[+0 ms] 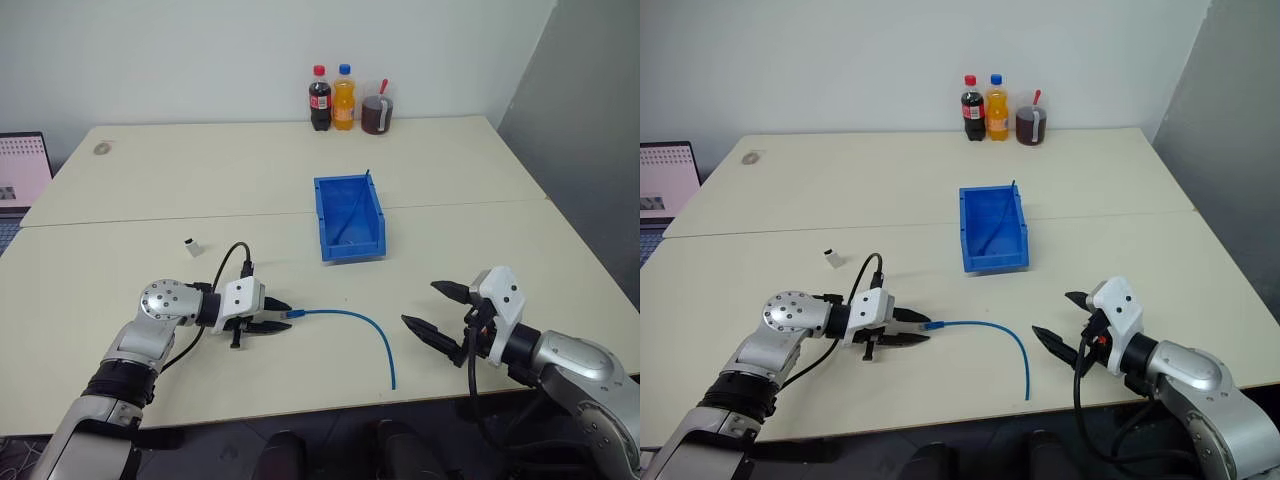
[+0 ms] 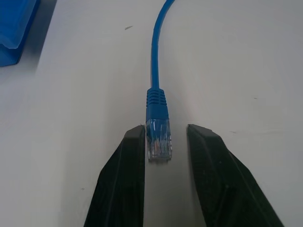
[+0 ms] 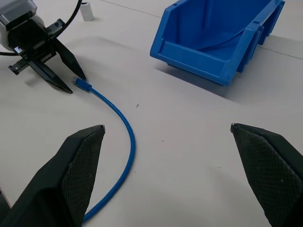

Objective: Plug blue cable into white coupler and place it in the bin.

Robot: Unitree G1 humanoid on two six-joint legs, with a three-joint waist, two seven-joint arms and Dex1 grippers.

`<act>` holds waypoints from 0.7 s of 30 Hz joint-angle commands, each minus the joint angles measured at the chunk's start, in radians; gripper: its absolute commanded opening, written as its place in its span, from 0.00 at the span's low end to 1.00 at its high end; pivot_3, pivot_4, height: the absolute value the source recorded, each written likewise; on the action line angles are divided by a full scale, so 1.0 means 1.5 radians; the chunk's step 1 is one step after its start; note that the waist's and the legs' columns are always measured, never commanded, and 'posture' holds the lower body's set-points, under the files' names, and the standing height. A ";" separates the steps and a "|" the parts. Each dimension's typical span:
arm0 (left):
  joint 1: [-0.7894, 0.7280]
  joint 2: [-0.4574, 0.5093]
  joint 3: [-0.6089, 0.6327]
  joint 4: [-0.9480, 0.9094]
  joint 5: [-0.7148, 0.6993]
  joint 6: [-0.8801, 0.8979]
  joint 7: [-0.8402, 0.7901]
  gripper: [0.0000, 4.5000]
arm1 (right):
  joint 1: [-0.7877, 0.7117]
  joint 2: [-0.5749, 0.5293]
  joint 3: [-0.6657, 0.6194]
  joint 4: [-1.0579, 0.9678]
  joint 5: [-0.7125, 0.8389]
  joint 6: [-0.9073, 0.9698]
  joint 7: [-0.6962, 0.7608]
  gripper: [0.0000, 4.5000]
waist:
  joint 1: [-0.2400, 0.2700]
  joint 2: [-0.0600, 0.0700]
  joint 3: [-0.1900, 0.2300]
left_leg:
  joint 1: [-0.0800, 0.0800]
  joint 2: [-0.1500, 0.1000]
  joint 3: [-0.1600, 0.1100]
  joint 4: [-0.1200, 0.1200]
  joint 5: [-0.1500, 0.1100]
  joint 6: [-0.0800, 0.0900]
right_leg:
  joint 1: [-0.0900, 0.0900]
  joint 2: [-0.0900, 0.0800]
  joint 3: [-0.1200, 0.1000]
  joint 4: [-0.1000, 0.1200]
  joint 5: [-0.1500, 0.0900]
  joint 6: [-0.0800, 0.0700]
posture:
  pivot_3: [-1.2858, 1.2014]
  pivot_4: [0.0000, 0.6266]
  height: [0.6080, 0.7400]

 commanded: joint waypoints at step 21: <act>-0.020 -0.065 0.170 -0.421 -0.456 0.976 0.195 0.05 | -0.033 -0.004 -0.087 -0.023 0.550 0.195 -0.098 1.00 | 0.002 -0.003 0.003 | -0.007 0.000 -0.004 -0.001 0.000 -0.001 | -0.002 0.000 -0.002 -0.005 0.000 0.002 | 0.52 0.24 1.00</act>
